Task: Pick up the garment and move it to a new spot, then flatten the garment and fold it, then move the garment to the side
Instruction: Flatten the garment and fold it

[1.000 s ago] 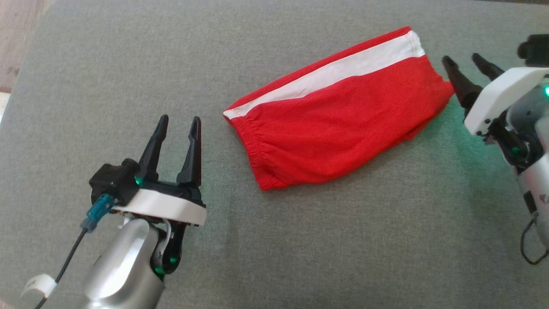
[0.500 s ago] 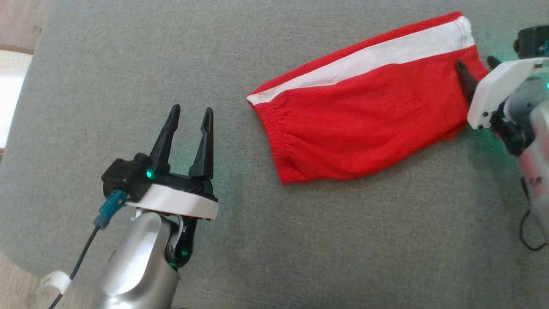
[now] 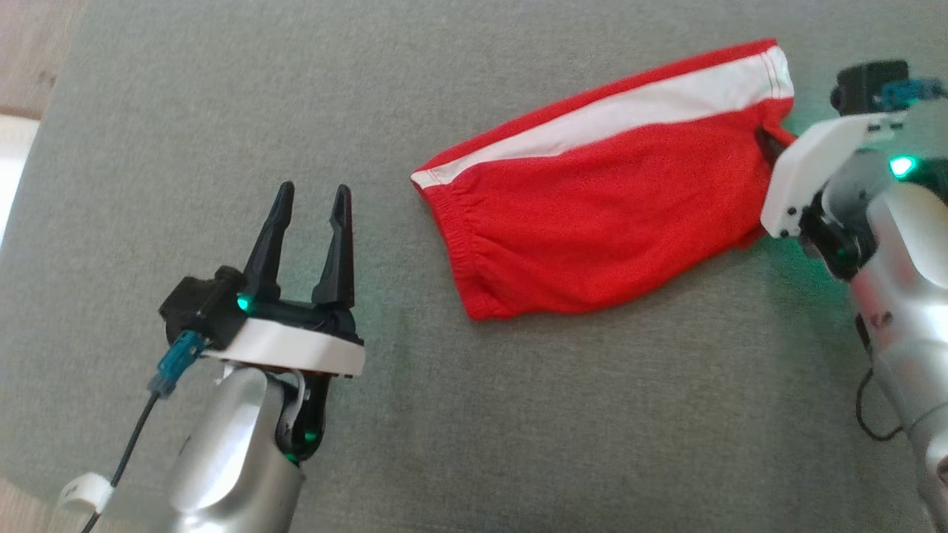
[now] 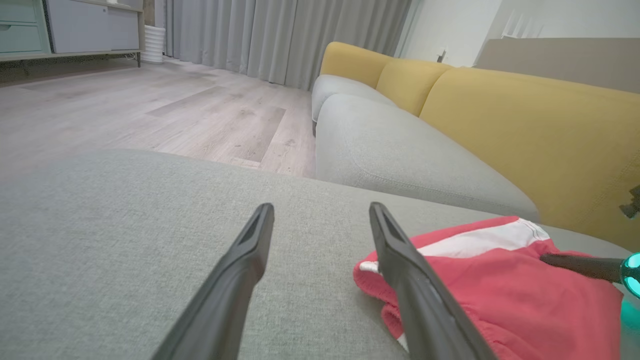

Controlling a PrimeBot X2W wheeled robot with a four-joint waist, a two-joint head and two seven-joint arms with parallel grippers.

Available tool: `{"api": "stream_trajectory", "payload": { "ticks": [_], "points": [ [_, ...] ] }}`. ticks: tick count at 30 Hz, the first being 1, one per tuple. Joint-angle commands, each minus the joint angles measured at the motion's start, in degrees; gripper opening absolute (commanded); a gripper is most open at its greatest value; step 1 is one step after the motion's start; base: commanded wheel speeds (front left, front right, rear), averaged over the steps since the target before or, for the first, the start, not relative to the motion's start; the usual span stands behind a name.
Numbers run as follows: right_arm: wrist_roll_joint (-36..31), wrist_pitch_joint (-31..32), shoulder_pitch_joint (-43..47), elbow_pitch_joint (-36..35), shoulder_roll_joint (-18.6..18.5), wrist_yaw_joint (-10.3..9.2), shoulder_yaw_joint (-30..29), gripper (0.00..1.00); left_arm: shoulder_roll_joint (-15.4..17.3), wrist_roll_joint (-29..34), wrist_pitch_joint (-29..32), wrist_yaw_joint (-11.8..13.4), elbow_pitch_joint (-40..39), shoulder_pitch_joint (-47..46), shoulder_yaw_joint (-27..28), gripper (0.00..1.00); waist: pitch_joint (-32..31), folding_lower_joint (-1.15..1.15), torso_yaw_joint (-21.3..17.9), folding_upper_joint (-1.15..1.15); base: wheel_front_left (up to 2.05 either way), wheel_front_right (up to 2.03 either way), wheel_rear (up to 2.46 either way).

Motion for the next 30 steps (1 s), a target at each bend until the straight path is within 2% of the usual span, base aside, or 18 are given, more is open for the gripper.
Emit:
{"api": "stream_trajectory", "payload": {
  "ticks": [1, 7, 12, 18, 24, 25, 30],
  "points": [
    [0.5, -0.9, 2.2, -0.3, 0.0, 0.39, -0.6, 0.00, 1.0, 0.2, -0.6, -0.3, -1.4, 0.3, 2.7, 1.00, -1.8, 0.00, -1.6, 0.00, 0.00, 0.00, 0.00],
    [-1.2, -4.0, 3.8, 0.1, -1.1, 0.39, -4.0, 0.00, 1.5, 0.5, -0.6, -0.3, -1.9, 3.2, 4.4, 1.00, -5.4, 0.00, -4.6, 0.00, 0.00, 0.00, 0.00],
    [-7.7, -6.8, 7.0, -1.1, -3.9, 0.39, -7.9, 0.00, 2.6, 0.7, -0.6, -0.3, -1.9, 7.3, 6.2, 1.00, -9.1, 0.00, -8.1, 0.00, 0.00, 0.00, 0.00],
    [-14.3, -5.9, 10.2, -4.6, -6.0, 0.39, -12.7, 0.00, 3.1, 0.9, -0.6, -0.3, -1.6, 9.1, 6.1, 1.00, -10.7, 0.00, -9.3, 0.00, 0.00, 0.00, 0.00],
    [-19.3, -2.7, 12.4, -13.3, -3.0, 0.39, -14.9, 0.00, 3.0, 0.9, -0.6, -0.3, -1.1, 8.9, 5.1, 1.00, -11.0, 0.00, -8.8, 0.00, 0.00, 0.00, 0.00],
    [-20.2, -1.1, 12.8, -16.8, -1.2, 0.39, -14.1, 0.00, 3.0, 0.8, -0.6, -0.3, -1.1, 8.9, 4.8, 1.00, -10.9, 0.00, -8.4, 0.00, 0.00, 0.00, 0.00],
    [-20.5, 3.4, 13.1, -23.5, 3.5, 0.39, -7.8, 0.00, 3.1, 0.5, -0.6, -0.3, -1.0, 8.5, 4.4, 1.00, -10.3, 0.00, -7.3, 0.00, 0.00, 0.00, 0.00]
  ]
}}
